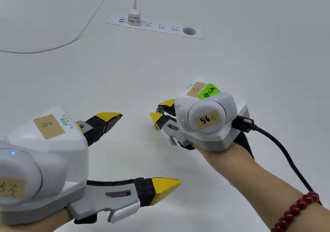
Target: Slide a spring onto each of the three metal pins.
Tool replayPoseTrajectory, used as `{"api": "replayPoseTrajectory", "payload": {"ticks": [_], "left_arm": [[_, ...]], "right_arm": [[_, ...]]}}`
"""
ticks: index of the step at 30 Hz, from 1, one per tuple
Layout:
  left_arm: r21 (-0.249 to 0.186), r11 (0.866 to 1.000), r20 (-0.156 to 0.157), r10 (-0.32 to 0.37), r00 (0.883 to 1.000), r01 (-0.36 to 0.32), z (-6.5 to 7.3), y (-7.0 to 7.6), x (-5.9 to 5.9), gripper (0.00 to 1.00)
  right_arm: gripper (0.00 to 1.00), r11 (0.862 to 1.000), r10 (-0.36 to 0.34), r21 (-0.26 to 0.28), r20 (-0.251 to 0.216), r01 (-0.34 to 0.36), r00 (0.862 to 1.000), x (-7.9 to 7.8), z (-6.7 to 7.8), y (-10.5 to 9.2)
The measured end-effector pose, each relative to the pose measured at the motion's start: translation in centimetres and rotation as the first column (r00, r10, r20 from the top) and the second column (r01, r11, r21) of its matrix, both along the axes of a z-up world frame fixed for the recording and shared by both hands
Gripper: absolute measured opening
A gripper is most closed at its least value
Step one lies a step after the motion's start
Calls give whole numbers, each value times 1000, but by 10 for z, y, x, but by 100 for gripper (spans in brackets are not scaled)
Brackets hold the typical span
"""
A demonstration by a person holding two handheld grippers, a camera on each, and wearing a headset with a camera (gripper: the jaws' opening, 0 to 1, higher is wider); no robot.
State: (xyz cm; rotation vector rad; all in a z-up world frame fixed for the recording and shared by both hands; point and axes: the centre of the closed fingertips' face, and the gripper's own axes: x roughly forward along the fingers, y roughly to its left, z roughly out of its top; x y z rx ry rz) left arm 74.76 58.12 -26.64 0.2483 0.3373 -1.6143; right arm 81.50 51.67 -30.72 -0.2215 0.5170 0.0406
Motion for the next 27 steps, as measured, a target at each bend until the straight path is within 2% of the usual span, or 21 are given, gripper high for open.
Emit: {"api": "replayPoseTrajectory", "payload": {"ticks": [3,8,11,15,20,22,27], "left_arm": [[0,1000,8,1,1000,-1,0,0,1,89],[-7,1000,22,-5,1000,5,2,0,0,86],[-2,1000,30,-9,1000,9,2,-1,-1,86],[2,1000,33,-15,999,15,2,-3,-2,85],[20,999,49,-34,998,33,-1,-5,-6,83],[36,998,62,-44,997,42,-3,-6,-7,80],[62,996,62,-63,996,59,-9,-9,-10,75]], "right_arm": [[16,1000,-8,24,12,7,1000,-2,5,1],[21,999,-8,31,34,7,999,-4,15,1],[23,997,-27,77,60,23,998,-5,25,1],[24,997,-32,71,79,27,996,-10,34,-1],[28,994,-58,95,100,48,993,-22,44,-5],[31,991,-73,119,117,59,990,-27,49,-8],[37,980,-110,179,129,86,986,-40,57,-16]]}}
